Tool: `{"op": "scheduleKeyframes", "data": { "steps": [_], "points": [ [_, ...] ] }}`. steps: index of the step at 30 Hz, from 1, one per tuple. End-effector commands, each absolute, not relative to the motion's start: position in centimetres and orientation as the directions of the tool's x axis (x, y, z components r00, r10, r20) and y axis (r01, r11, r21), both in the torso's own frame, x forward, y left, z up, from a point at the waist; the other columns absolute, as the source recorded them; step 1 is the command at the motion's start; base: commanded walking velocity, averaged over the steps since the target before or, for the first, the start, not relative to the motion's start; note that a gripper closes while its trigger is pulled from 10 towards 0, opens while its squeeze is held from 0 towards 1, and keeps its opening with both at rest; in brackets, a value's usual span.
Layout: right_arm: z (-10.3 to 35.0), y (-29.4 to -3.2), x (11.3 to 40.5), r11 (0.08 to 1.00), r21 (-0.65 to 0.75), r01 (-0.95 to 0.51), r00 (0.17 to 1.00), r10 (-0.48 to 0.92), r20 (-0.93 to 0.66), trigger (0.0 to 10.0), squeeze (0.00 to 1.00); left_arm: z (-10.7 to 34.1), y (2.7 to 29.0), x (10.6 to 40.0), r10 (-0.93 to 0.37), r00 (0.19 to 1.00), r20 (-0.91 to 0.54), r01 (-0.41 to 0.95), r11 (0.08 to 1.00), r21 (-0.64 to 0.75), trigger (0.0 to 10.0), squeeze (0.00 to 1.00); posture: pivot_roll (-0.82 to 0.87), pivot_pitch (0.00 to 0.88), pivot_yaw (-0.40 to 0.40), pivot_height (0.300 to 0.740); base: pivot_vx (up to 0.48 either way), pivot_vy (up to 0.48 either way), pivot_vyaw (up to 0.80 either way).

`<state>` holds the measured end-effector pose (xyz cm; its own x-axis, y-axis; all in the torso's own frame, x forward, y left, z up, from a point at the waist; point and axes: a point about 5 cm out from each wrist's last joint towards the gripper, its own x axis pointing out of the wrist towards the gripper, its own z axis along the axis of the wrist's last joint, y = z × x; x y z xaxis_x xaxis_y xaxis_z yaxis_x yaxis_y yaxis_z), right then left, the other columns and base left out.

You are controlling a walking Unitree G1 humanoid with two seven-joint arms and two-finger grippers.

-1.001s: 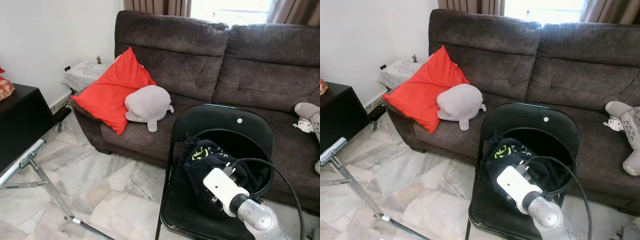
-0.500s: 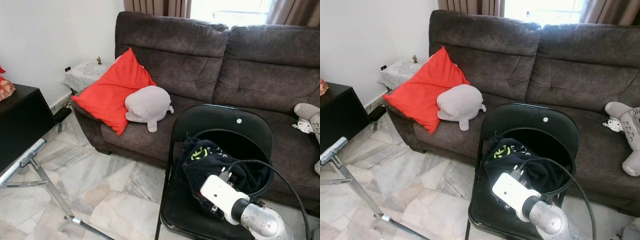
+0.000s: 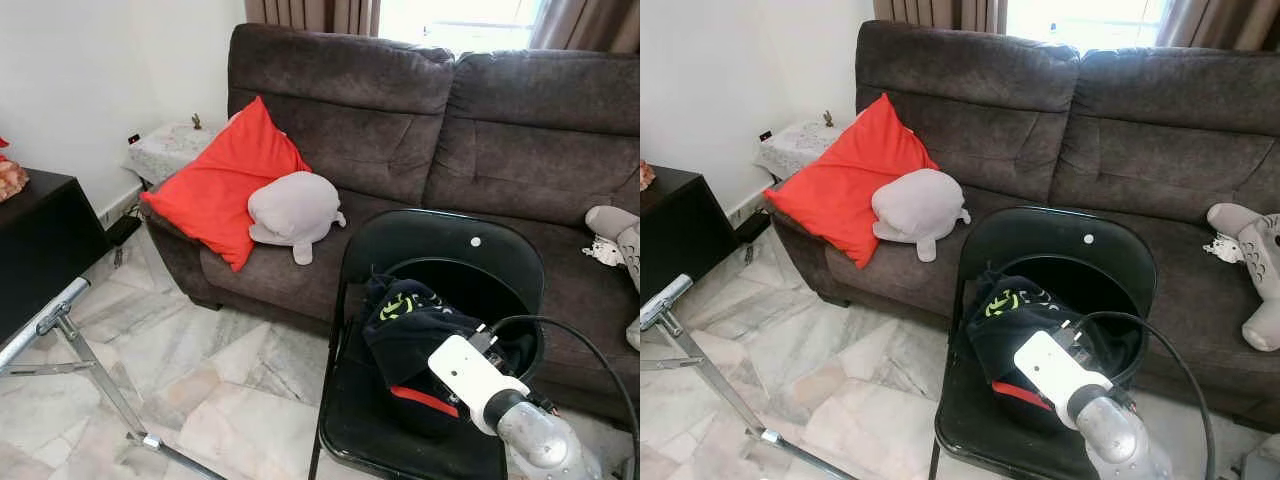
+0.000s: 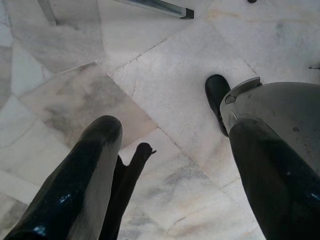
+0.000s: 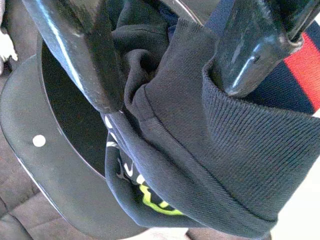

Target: Hang hanger

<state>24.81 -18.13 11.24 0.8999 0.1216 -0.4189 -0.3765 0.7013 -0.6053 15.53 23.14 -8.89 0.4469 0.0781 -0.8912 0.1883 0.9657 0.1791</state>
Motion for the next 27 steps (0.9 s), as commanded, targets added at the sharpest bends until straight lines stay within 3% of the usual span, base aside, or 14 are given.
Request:
{"op": "scheduleKeyframes", "data": {
  "steps": [1, 8, 17, 27],
  "points": [
    [11.1, -18.6, 24.9, 0.713, -0.61, -0.347, 0.909, 0.094, -0.407, 10.0, 0.0, -8.9, 23.5, 15.3, 0.083, 0.429, -0.899, 0.199, 0.963, 0.183, 10.0, 0.0, -0.05, 0.0, 0.057, 0.74, 0.0, 0.0, 0.0],
    [9.7, -18.9, 25.1, 0.751, -0.605, -0.266, 0.935, 0.047, -0.352, 10.0, 0.0, -8.9, 23.4, 15.3, 0.081, 0.43, -0.899, 0.201, 0.962, 0.182, 10.0, 0.0, -0.05, 0.0, 0.055, 0.74, 0.0, 0.0, 0.0],
    [8.1, -18.8, 24.4, 0.753, -0.578, -0.314, 0.911, 0.068, -0.406, 10.0, 0.0, -8.9, 23.4, 15.3, 0.083, 0.429, -0.899, 0.2, 0.962, 0.184, 10.0, 0.0, -0.05, 0.0, 0.055, 0.74, 0.0, 0.0, 0.0],
    [8.1, -18.3, 24.6, 0.744, -0.581, -0.331, 0.925, 0.136, -0.354, 10.0, 0.0, -8.9, 23.4, 15.3, 0.083, 0.431, -0.898, 0.198, 0.963, 0.184, 10.0, 0.0, -0.05, 0.0, 0.051, 0.74, 0.0, 0.0, 0.0]
  ]
}}
